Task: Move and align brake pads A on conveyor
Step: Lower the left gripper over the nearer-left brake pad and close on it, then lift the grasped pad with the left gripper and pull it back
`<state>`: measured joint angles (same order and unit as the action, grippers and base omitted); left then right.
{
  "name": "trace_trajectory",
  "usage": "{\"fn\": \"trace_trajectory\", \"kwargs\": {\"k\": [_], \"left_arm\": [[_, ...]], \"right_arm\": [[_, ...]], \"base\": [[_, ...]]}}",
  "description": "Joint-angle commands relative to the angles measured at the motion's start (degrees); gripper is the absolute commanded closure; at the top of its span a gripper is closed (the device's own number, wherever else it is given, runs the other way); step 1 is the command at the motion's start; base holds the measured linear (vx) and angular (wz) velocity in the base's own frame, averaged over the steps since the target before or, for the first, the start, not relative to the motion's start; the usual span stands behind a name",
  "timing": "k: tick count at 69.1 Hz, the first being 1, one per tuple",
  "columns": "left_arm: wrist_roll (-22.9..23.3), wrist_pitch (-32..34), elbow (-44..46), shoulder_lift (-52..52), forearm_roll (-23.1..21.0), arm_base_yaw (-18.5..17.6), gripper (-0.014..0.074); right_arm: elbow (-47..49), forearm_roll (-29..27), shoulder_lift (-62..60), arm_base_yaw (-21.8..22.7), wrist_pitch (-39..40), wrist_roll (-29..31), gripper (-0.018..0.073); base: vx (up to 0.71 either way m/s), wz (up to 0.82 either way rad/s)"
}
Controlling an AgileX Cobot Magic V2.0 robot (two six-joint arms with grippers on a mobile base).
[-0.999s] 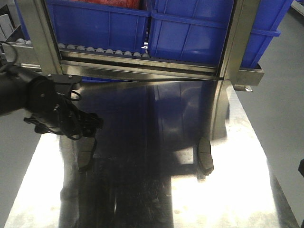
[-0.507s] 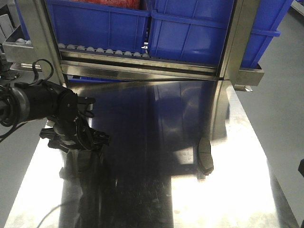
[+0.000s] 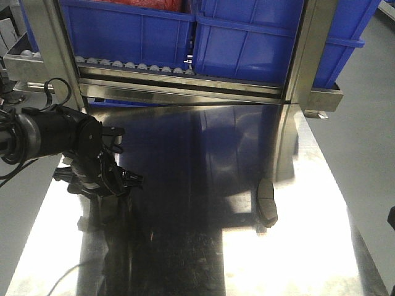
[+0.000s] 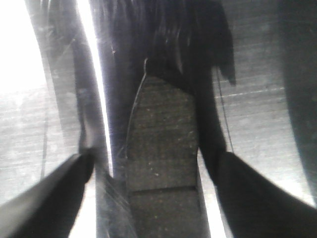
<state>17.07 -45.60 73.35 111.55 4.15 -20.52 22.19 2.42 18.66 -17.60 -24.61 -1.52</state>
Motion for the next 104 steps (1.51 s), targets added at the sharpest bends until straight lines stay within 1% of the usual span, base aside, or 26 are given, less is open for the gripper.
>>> {"fn": "trace_trajectory", "kwargs": {"k": [1, 5, 15, 20, 26, 55, 70, 86, 92, 104], "left_arm": [[-0.06, 0.03, 1.49, -2.4, 0.01, -0.13, 0.0207], [0.0, 0.02, 1.49, -2.4, 0.01, -0.13, 0.0277], [0.0, 0.02, 1.49, -2.45, 0.01, -0.13, 0.0417], [0.0, 0.02, 1.49, -2.6, 0.01, -0.13, 0.0466], [0.0, 0.42, 1.49, -3.28, 0.01, -0.13, 0.0496], [-0.06, 3.62, 1.45, -10.45, 0.08, -0.13, 0.0496], [-0.06, 3.89, 1.45, -10.71, 0.08, -0.13, 0.0496], [-0.06, 6.07, 1.03, -11.59, 0.08, -0.18, 0.0492], [-0.06, 8.7, -1.7, -13.77, 0.21, -0.18, 0.0491], [-0.06, 17.34, -10.26, -21.02, 0.32, -0.18, 0.0489]], "right_arm": [[1.54, 0.51, 0.5, -0.13, 4.13, 0.1, 0.0563], [1.54, 0.51, 0.5, -0.13, 4.13, 0.1, 0.0563], [1.54, 0.51, 0.5, -0.13, 4.13, 0.1, 0.0563], [1.54, 0.51, 0.5, -0.13, 4.13, 0.1, 0.0563], [1.54, 0.51, 0.5, -0.13, 4.13, 0.1, 0.0563], [1.54, 0.51, 0.5, -0.13, 4.13, 0.1, 0.0563], [1.54, 0.51, 0.5, -0.13, 4.13, 0.1, 0.0563], [1.54, 0.51, 0.5, -0.13, 4.13, 0.1, 0.0563], [1.54, 0.51, 0.5, -0.13, 4.13, 0.1, 0.0563], [1.54, 0.51, 0.5, -0.13, 4.13, 0.1, 0.0563]], "base": [[0.0, 0.0], [0.0, 0.0], [0.0, 0.0], [0.0, 0.0], [0.0, 0.0], [0.0, 0.0], [0.0, 0.0], [0.0, 0.0], [0.0, 0.0], [0.0, 0.0]]}}
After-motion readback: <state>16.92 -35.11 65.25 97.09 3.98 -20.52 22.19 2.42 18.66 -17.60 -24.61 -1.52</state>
